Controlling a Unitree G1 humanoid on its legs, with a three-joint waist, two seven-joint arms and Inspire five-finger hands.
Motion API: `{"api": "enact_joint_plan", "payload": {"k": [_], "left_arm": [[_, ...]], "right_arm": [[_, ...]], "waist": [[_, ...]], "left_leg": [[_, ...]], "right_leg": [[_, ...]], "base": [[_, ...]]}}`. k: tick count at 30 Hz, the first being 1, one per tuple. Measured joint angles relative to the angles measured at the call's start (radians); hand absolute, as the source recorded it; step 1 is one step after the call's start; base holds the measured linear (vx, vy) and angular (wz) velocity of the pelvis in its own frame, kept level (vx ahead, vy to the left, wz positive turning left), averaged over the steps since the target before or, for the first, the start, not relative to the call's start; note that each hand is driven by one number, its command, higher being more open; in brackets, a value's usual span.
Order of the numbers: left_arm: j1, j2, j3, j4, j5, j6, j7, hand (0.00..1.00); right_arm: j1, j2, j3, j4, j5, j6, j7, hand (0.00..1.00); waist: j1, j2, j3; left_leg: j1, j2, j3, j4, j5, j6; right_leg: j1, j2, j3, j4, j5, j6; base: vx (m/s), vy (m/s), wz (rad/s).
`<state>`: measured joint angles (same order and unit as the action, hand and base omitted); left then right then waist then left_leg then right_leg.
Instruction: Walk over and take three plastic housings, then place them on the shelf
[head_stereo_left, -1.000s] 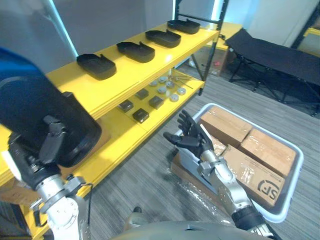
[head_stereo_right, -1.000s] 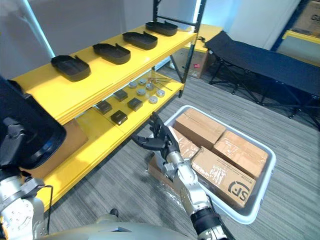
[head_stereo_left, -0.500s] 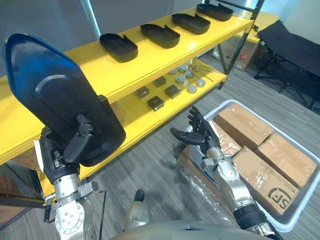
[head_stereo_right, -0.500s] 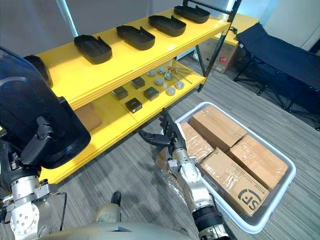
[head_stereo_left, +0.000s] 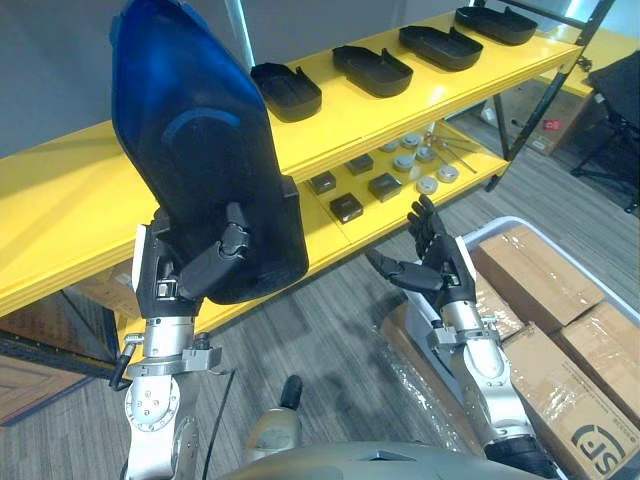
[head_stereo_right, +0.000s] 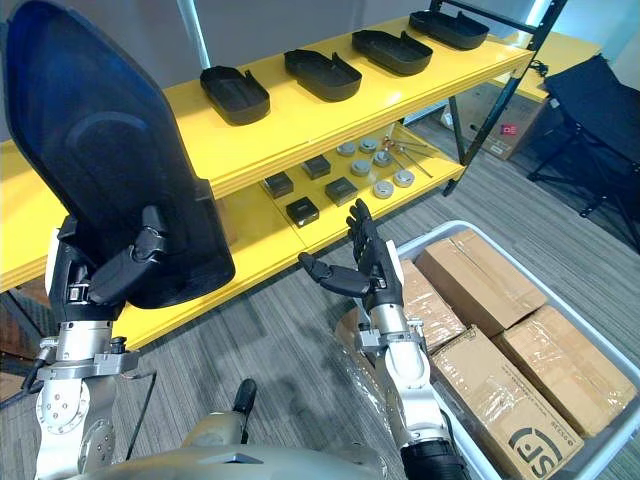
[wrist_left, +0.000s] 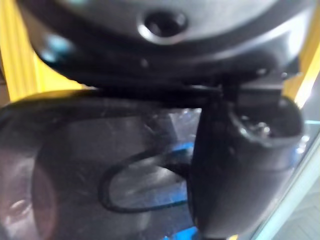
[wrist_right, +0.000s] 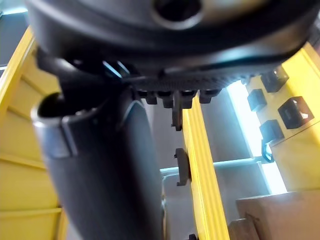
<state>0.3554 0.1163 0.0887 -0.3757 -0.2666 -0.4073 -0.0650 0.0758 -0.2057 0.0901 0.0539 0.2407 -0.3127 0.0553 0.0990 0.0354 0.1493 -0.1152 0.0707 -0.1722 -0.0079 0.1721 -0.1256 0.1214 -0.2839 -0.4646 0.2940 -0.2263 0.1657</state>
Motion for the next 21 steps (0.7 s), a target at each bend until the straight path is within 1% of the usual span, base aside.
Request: {"api": "enact_joint_plan", "payload": {"k": [1, 5, 7, 10, 11, 12, 13, 14, 15, 16, 17, 18, 19, 20, 21], "left_arm": [[0.0, 0.0, 0.0, 0.01, -0.001, 0.0, 0.009, 0.0], [0.019, -0.002, 0.009, 0.036, -0.006, 0.0, 0.019, 0.0], [0.035, -0.003, 0.024, 0.036, -0.008, 0.0, 0.015, 0.0], [0.041, -0.02, 0.063, 0.036, -0.012, 0.0, -0.002, 0.0], [0.041, -0.032, 0.083, 0.035, -0.022, 0.0, -0.016, 0.0], [0.042, -0.036, 0.106, 0.033, -0.044, 0.0, -0.036, 0.0], [0.042, -0.036, 0.12, 0.029, -0.044, 0.0, -0.039, 0.0], [0.043, -0.034, 0.142, 0.021, -0.043, 0.0, -0.046, 0.0], [0.037, -0.044, 0.15, 0.023, -0.042, 0.0, -0.042, 0.0], [0.035, -0.044, 0.151, 0.022, -0.042, 0.0, -0.04, 0.0], [0.035, -0.034, 0.158, 0.018, -0.037, -0.001, -0.038, 0.0], [0.035, -0.025, 0.164, 0.017, -0.035, 0.0, -0.028, 0.0], [0.035, -0.021, 0.164, 0.017, -0.036, 0.0, -0.02, 0.0], [0.023, -0.018, 0.165, 0.02, -0.039, 0.003, -0.003, 0.0], [0.015, -0.02, 0.163, 0.023, -0.045, 0.006, 0.004, 0.0]], "right_arm": [[-0.021, -0.005, -0.002, 0.0, 0.0, 0.0, 0.004, 1.0], [-0.059, -0.027, -0.002, 0.0, 0.0, -0.003, 0.01, 1.0], [-0.059, -0.025, -0.002, 0.0, 0.002, -0.003, 0.02, 1.0], [-0.057, -0.017, -0.005, 0.0, 0.023, -0.003, 0.024, 1.0], [-0.054, -0.005, -0.01, 0.0, 0.043, -0.003, 0.024, 1.0], [-0.05, 0.017, -0.02, 0.0, 0.06, -0.003, 0.022, 1.0], [-0.05, 0.031, -0.025, 0.0, 0.06, -0.003, 0.02, 1.0], [-0.042, 0.053, -0.034, -0.001, 0.059, -0.003, 0.013, 1.0], [-0.04, 0.052, -0.032, -0.001, 0.057, -0.002, 0.0, 1.0], [-0.036, 0.053, -0.03, 0.0, 0.056, -0.002, -0.005, 1.0], [-0.037, 0.058, -0.028, 0.0, 0.052, -0.002, -0.011, 1.0], [-0.044, 0.069, -0.028, 0.0, 0.042, -0.003, -0.017, 1.0], [-0.047, 0.077, -0.028, 0.0, 0.04, -0.003, -0.018, 1.0], [-0.056, 0.091, -0.028, 0.001, 0.04, -0.006, -0.017, 1.0], [-0.057, 0.092, -0.027, 0.0, 0.04, -0.007, -0.015, 1.0]], "waist": [[0.009, 0.003, 0.005], [0.019, 0.011, 0.01], [0.027, 0.008, 0.012], [0.029, -0.002, 0.015], [0.032, -0.012, 0.02], [0.037, -0.03, 0.019], [0.038, -0.05, 0.024], [0.048, -0.066, 0.028], [0.052, -0.055, 0.027], [0.05, -0.052, 0.025], [0.048, -0.057, 0.026], [0.047, -0.06, 0.026], [0.04, -0.056, 0.028], [0.029, -0.052, 0.032], [0.028, -0.054, 0.031]], "left_leg": [[0.0, 0.007, 0.0, 0.002, 0.0, 0.0], [0.0, 0.01, 0.001, 0.005, 0.0, 0.0], [-0.001, 0.006, 0.003, 0.005, -0.001, 0.002], [-0.018, -0.008, 0.0, 0.005, -0.003, 0.016], [-0.021, -0.025, 0.0, 0.006, -0.003, 0.015], [-0.037, -0.049, 0.004, 0.026, -0.01, 0.022], [-0.054, -0.067, 0.014, 0.06, -0.026, 0.035], [-0.072, -0.103, 0.061, 0.146, -0.092, 0.062], [-0.083, -0.116, 0.046, 0.2, -0.121, 0.076], [-0.084, -0.122, 0.036, 0.212, -0.128, 0.081], [-0.069, -0.132, 0.029, 0.216, -0.157, 0.096], [-0.049, -0.139, 0.021, 0.213, -0.171, 0.116], [-0.044, -0.142, 0.009, 0.213, -0.181, 0.129], [-0.03, -0.145, -0.029, 0.216, -0.194, 0.156], [-0.016, -0.144, -0.041, 0.214, -0.197, 0.16]], "right_leg": [[0.0, 0.007, 0.0, 0.0, 0.0, 0.0], [0.001, 0.008, -0.003, 0.001, -0.002, -0.002], [0.003, 0.005, -0.006, -0.002, -0.005, -0.005], [0.022, -0.006, -0.05, -0.017, -0.004, 0.002], [0.037, -0.02, -0.07, -0.017, -0.013, 0.014], [0.048, -0.046, -0.088, -0.019, -0.017, 0.014], [0.057, -0.06, -0.098, -0.026, -0.018, 0.015], [0.09, -0.079, -0.111, -0.018, -0.001, 0.024], [0.039, -0.119, -0.078, 0.128, 0.028, -0.027], [0.0, -0.137, -0.041, 0.218, 0.057, -0.065], [-0.062, -0.158, 0.036, 0.341, 0.134, -0.099], [-0.116, -0.167, 0.112, 0.439, 0.245, -0.083], [-0.144, -0.167, 0.147, 0.486, 0.274, -0.076], [-0.201, -0.139, 0.2, 0.566, 0.139, -0.075], [-0.226, -0.108, 0.217, 0.578, 0.078, -0.083]], "base": [[-0.05, -0.036, -0.01], [-0.07, -0.007, 0.02], [-0.05, 0.017, 0.05], [-0.03, 0.026, 0.35], [0.01, 0.041, 0.62], [0.05, 0.095, 0.64], [0.11, 0.132, 0.53], [0.17, 0.165, 0.48], [0.15, 0.154, 0.48], [0.15, 0.161, 0.52], [0.18, 0.169, 0.39], [0.22, 0.148, 0.32], [0.26, 0.085, 0.35], [0.21, 0.037, 0.3], [0.25, 0.042, 0.37]]}}
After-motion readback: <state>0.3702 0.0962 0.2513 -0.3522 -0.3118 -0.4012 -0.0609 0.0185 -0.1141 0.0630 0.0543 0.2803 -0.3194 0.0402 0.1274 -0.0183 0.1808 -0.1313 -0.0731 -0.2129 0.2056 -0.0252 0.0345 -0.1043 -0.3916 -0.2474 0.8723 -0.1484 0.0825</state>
